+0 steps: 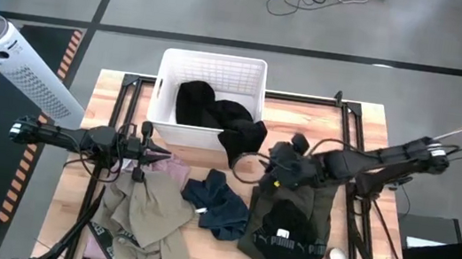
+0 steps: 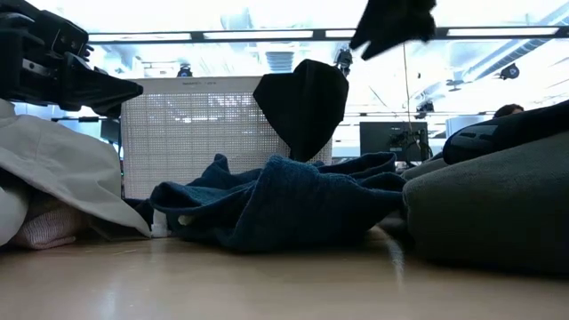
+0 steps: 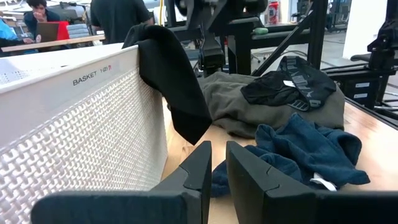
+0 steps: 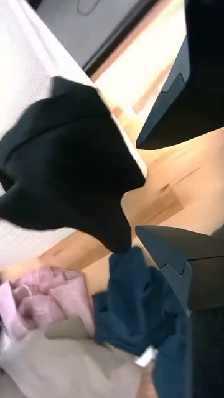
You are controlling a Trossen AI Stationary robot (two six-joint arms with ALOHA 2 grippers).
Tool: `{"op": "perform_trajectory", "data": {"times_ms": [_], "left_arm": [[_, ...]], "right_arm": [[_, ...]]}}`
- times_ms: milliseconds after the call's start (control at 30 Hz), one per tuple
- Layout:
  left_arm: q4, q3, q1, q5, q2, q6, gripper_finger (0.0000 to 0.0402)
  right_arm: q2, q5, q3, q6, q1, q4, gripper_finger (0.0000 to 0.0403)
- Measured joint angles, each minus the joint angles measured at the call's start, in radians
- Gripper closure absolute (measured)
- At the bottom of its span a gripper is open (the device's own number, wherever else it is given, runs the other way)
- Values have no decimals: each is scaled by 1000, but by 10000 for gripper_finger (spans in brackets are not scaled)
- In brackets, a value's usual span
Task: Sort clothes
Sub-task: Put the black shirt into the bin
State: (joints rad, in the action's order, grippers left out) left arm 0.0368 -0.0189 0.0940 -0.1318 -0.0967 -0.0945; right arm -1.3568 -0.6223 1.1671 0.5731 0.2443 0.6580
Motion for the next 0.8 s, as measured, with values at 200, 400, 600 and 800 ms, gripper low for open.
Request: {"op": "perform_trajectory", "data": {"times_ms": [200,400,600,800], "left_arm": [[0,0,0,0,0,0,365],[0,0,0,0,0,-1,365],[0,0,0,0,0,-1,365],[0,0,0,0,0,-1,365]], "right_arm": [[19,-6,-227,44,-29,-281,206],[12,8,-333,39,-89,-538,206],[12,7,-363,25,-142,-579,206],[12,17,-388,-16,-184,-632,206]]}}
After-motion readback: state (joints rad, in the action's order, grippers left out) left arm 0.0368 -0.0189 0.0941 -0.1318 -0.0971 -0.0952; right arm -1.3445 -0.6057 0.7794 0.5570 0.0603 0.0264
